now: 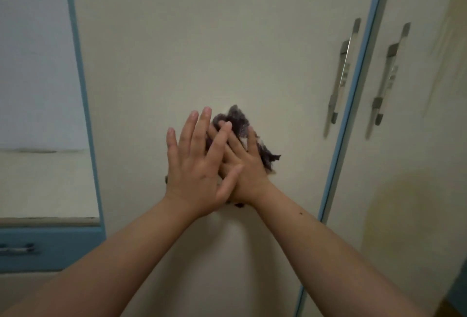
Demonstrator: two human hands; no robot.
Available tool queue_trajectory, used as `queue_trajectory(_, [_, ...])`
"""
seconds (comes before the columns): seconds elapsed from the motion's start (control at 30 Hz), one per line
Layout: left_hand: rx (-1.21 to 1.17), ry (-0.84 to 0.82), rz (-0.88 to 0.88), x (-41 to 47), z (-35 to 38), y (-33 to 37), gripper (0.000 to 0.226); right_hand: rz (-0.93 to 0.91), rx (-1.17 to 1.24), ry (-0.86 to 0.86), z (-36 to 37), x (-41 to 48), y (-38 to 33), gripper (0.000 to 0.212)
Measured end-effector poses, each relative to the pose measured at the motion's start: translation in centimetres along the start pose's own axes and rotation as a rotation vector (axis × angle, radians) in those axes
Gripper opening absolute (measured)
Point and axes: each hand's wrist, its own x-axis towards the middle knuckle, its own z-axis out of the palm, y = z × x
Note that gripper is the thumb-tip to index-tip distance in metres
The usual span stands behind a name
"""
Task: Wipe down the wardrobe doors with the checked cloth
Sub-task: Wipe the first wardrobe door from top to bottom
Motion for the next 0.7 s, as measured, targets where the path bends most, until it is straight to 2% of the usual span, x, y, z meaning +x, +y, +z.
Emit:
queue_trajectory(0.1, [-0.012, -0.023, -0.024, 3.1, -1.8, 0.1, 0.062, -0.29, 0.11, -0.04, -1.4, 2.8, 2.6, 0.062])
queue_trajectory(0.17, [0.003, -0.035, -0.022, 4.5, -2.5, 0.2, 0.061, -0.317, 0.073, -0.043, -2.6, 4.6, 4.7, 0.058])
queue_trajectory(0.23, [0.022, -0.045, -0.017, 6.3, -3.2, 0.2, 0.06, -0.205, 0.024, -0.037, -4.4, 6.6, 7.5, 0.059])
queue_trajectory(0.43, [0.003, -0.099, -0.083, 10.9, -5.0, 0.8, 0.058, 0.299, -0.018, -0.007, -8.2, 9.6, 12.7, 0.065])
queue_trajectory(0.6, [-0.117, -0.108, -0.161, 13.3, -6.2, 2.1, 0.055, 0.293, 0.114, 0.155, -10.6, 11.8, 12.9, 0.054])
queue_trajectory(0.7, [-0.309, -0.073, -0.264, 14.5, -7.0, 3.2, 0.053, 0.375, 0.254, 0.219, -12.9, 12.6, 13.1, 0.045])
